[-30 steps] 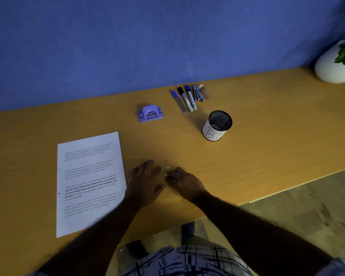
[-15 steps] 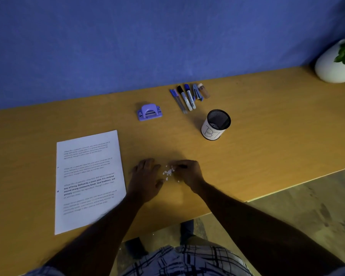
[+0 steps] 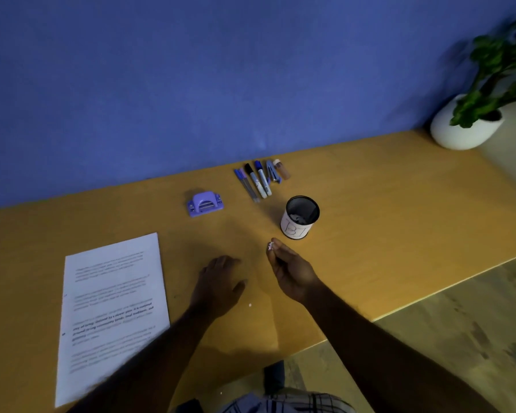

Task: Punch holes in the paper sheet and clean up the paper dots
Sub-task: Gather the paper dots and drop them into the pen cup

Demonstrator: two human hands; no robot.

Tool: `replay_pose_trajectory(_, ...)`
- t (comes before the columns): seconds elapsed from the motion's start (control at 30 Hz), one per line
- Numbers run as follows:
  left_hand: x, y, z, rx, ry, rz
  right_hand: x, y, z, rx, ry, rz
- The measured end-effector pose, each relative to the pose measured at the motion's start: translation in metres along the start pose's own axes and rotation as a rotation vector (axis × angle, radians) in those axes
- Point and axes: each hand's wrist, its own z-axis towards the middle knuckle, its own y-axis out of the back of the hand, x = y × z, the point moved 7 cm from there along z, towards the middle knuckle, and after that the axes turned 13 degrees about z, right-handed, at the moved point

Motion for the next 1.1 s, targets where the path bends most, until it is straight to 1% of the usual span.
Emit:
replay_pose_trajectory(0.1,-0.004,0.006,0.011,-0.019,0.011,0.036,0.028,-0.017,0.005,0.03,0.068,0.032)
replay_pose_trajectory(0.2,-0.009,0.009,0.02,-0.013,-0.002,0.08,0.064,-0.033,0.011,0.063,0.18,-0.006)
replay_pose_trajectory(0.3,-0.012,0.01,0.027,-0.017,-0.025,0.098,0.101,-0.04,0.017,0.01,0.295,-0.067)
replay_pose_trajectory(0.37,-0.014,0.009,0.031,0.0,-0.038,0.109,0.12,-0.044,0.022,-0.012,0.37,-0.165)
replay_pose_trajectory(0.43,-0.015,0.007,0.035,0.018,-0.037,0.107,0.135,-0.046,0.028,-0.039,0.455,-0.367)
replay_pose_trajectory(0.47,-0.015,0.007,0.038,0.011,-0.039,0.107,0.142,-0.049,0.031,-0.053,0.502,-0.513)
replay_pose_trajectory(0.53,-0.016,0.007,0.043,-0.007,-0.045,0.113,0.153,-0.058,0.034,-0.05,0.616,-0.878)
replay_pose_trajectory(0.6,-0.017,0.007,0.047,0.007,-0.052,0.129,0.159,-0.073,0.035,-0.013,0.769,-1.284)
replay_pose_trajectory(0.63,-0.017,0.008,0.049,0.008,-0.055,0.13,0.16,-0.081,0.033,0.001,0.851,-1.445)
replay_pose_trajectory(0.7,-0.017,0.011,0.051,-0.006,-0.05,0.135,0.158,-0.095,0.029,0.041,0.959,-1.62)
replay_pose_trajectory(0.8,-0.014,0.014,0.052,-0.005,-0.043,0.148,0.152,-0.106,0.033,0.115,1.0,-1.853)
replay_pose_trajectory(0.87,-0.01,0.015,0.052,-0.004,-0.037,0.146,0.15,-0.106,0.037,0.128,0.978,-1.955)
replay_pose_trajectory(1.0,-0.004,0.015,0.048,-0.016,-0.031,0.145,0.148,-0.1,0.047,0.092,0.852,-2.021)
replay_pose_trajectory(1.1,0.001,0.014,0.043,-0.016,-0.025,0.16,0.147,-0.101,0.047,0.105,0.86,-2.02)
